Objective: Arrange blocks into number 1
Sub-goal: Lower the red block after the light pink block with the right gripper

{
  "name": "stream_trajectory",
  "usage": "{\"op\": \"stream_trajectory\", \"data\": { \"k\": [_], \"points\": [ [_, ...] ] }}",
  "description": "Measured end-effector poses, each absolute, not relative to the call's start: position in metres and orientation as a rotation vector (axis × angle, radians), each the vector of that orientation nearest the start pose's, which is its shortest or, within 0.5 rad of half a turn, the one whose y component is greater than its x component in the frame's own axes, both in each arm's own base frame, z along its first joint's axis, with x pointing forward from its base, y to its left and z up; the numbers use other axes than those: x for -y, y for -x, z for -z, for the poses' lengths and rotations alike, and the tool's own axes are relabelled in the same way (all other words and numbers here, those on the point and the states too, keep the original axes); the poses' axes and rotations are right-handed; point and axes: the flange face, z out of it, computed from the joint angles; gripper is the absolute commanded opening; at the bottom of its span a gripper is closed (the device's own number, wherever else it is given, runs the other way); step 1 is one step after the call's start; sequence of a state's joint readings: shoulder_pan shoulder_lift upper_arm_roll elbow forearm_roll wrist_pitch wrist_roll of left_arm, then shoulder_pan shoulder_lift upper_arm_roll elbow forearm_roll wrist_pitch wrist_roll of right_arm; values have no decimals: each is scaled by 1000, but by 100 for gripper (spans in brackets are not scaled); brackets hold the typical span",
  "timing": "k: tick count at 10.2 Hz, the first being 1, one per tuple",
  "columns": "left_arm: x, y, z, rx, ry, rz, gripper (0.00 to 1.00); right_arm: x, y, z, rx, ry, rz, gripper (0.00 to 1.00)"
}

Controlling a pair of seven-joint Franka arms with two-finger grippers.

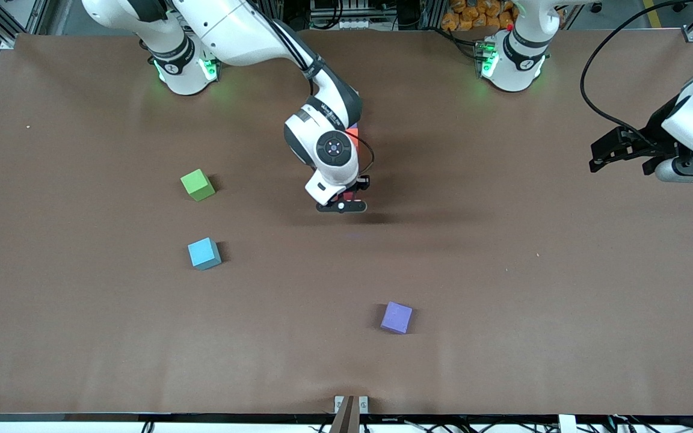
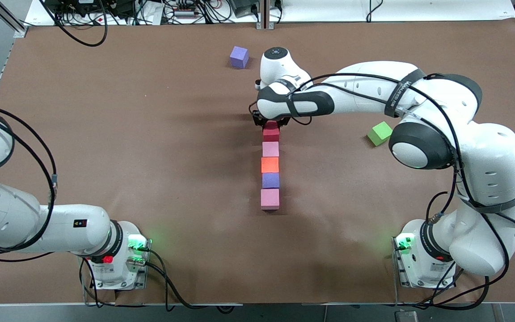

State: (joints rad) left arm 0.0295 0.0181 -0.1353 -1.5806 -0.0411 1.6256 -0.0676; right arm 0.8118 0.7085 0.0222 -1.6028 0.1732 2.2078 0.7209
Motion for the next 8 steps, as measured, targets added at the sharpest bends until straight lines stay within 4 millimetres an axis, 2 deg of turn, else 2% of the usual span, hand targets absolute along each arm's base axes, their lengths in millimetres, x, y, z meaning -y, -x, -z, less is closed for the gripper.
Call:
{"op": "stream_trajectory", "data": {
  "k": [8],
  "points": [
    [64,-561,-615,-60,3187,38,100,-505,-445,-207,-2,3094,-273,0]
  ]
}}
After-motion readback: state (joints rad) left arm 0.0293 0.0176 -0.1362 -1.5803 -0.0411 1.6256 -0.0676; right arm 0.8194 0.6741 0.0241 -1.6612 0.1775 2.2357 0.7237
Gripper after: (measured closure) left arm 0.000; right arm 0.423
